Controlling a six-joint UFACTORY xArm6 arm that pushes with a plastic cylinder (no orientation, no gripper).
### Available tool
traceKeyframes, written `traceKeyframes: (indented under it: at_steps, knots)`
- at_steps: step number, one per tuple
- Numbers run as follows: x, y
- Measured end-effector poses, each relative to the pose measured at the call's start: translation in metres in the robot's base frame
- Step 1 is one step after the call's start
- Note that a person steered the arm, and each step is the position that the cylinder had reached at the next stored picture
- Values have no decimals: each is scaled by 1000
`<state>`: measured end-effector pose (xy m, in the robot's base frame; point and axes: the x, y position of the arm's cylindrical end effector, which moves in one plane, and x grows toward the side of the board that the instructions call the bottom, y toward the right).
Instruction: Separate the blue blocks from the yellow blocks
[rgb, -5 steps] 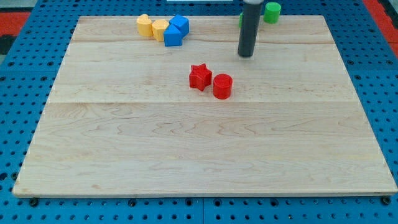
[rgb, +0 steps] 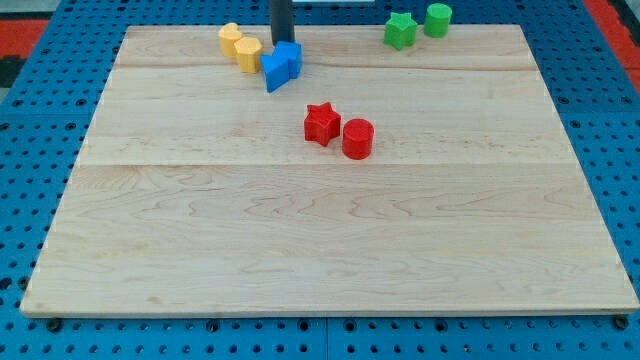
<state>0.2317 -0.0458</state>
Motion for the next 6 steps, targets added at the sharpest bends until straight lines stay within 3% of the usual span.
traceKeyframes:
  at_steps: [2, 4, 6]
  knots:
    - [50, -17]
    - [20, 23]
    - [68, 21]
